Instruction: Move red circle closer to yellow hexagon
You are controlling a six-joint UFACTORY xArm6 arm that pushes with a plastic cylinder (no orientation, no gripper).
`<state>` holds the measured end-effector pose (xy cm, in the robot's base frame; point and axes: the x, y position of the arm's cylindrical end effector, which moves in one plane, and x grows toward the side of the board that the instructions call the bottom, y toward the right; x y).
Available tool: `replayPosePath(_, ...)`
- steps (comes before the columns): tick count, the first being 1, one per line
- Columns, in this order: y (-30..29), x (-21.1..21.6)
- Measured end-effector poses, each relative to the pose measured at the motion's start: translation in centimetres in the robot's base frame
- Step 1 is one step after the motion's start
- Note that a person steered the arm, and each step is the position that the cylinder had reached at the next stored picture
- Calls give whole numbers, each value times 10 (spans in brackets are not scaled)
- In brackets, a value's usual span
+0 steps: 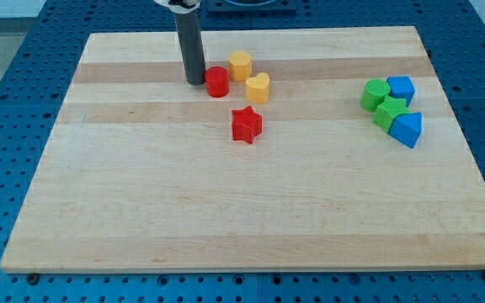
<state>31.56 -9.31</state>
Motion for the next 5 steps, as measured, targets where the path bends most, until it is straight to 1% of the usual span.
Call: replayPosePath(5,6,0)
